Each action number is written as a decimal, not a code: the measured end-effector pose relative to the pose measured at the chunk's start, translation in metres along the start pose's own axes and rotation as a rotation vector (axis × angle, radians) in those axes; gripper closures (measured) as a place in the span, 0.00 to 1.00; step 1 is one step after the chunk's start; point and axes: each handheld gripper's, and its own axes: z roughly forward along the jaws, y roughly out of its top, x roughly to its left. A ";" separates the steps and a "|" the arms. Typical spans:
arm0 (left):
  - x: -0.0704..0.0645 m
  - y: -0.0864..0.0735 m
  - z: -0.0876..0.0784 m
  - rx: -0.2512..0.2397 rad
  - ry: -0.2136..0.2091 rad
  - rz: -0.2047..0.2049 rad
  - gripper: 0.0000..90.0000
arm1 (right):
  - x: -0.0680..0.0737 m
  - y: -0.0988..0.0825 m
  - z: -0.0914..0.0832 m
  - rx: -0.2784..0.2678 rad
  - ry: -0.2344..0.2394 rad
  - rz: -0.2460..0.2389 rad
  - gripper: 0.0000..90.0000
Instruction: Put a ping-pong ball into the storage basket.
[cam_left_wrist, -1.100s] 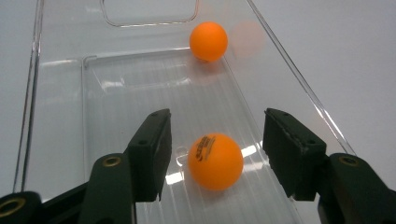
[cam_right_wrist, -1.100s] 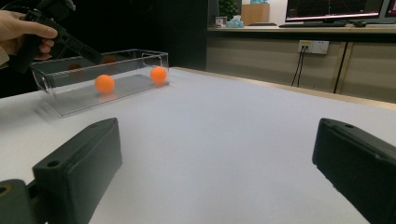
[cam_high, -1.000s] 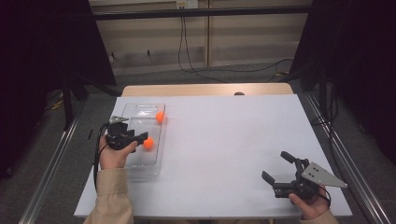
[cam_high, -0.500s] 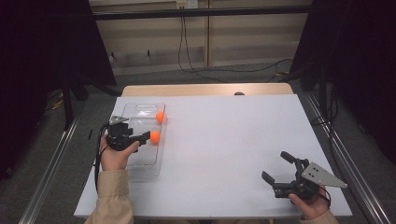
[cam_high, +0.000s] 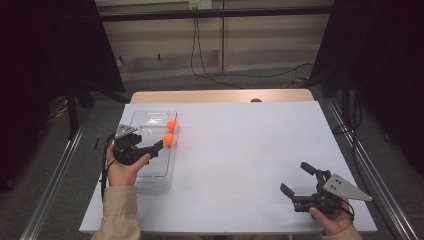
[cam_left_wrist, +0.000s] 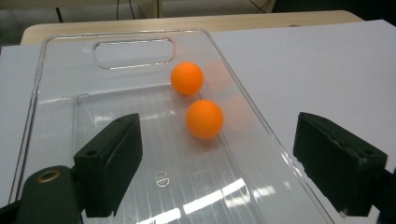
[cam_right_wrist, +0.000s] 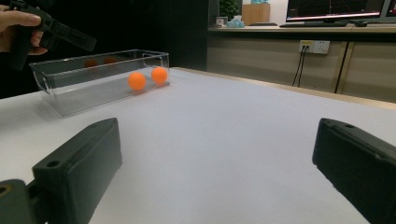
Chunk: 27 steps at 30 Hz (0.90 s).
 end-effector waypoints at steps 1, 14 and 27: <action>0.000 0.000 -0.001 -0.004 0.001 0.006 0.16 | 0.000 0.000 0.000 -0.001 0.000 0.000 0.01; -0.003 -0.008 -0.011 -0.079 -0.009 -0.007 0.11 | 0.000 0.000 0.000 -0.004 -0.004 0.004 0.01; -0.007 -0.013 -0.020 -0.120 -0.006 0.007 0.08 | -0.002 0.001 -0.002 -0.007 -0.009 0.003 0.01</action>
